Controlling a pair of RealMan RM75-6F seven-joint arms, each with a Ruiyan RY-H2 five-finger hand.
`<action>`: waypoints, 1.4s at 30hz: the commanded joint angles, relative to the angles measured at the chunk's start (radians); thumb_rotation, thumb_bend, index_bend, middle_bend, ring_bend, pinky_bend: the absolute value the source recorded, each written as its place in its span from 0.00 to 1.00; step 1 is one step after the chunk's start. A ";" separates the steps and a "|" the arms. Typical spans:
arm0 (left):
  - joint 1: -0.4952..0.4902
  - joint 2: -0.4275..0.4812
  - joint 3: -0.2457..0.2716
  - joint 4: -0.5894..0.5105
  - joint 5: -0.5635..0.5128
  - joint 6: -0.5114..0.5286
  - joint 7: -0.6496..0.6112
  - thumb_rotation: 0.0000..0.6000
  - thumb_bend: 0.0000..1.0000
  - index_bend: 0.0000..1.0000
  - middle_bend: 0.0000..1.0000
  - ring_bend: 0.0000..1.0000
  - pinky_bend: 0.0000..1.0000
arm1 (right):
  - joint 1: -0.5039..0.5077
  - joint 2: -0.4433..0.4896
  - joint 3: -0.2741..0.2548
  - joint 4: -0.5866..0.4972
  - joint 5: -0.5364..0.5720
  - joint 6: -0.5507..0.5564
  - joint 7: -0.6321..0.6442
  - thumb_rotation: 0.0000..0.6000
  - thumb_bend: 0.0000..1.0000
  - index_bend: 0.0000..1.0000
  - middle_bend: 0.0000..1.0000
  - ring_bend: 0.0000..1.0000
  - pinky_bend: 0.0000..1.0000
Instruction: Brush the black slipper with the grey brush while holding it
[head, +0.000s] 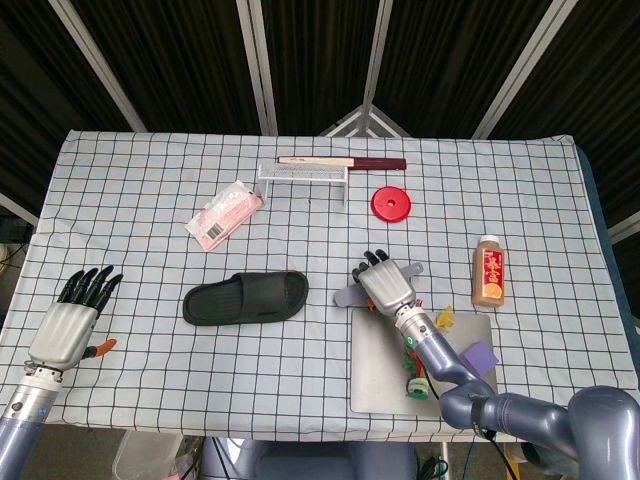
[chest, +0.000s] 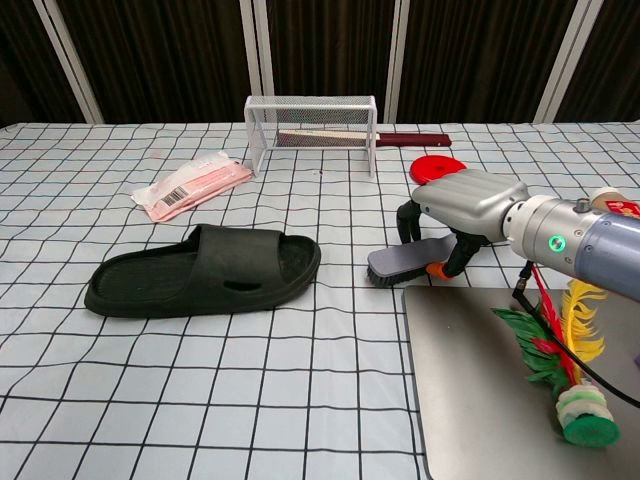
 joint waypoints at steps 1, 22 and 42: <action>0.000 0.000 0.001 0.000 0.000 -0.001 0.001 1.00 0.20 0.00 0.00 0.00 0.00 | 0.000 -0.004 -0.003 0.005 -0.006 0.005 0.004 1.00 0.39 0.49 0.43 0.22 0.26; -0.005 -0.003 0.009 0.001 0.004 -0.011 0.002 1.00 0.20 0.00 0.00 0.00 0.00 | -0.012 -0.002 -0.014 0.020 -0.064 0.062 0.048 1.00 0.44 0.67 0.58 0.44 0.55; -0.140 -0.023 0.001 0.064 0.027 -0.192 -0.041 1.00 0.55 0.00 0.04 0.00 0.00 | 0.000 0.148 0.005 -0.232 0.002 0.035 -0.049 1.00 0.68 0.68 0.59 0.46 0.58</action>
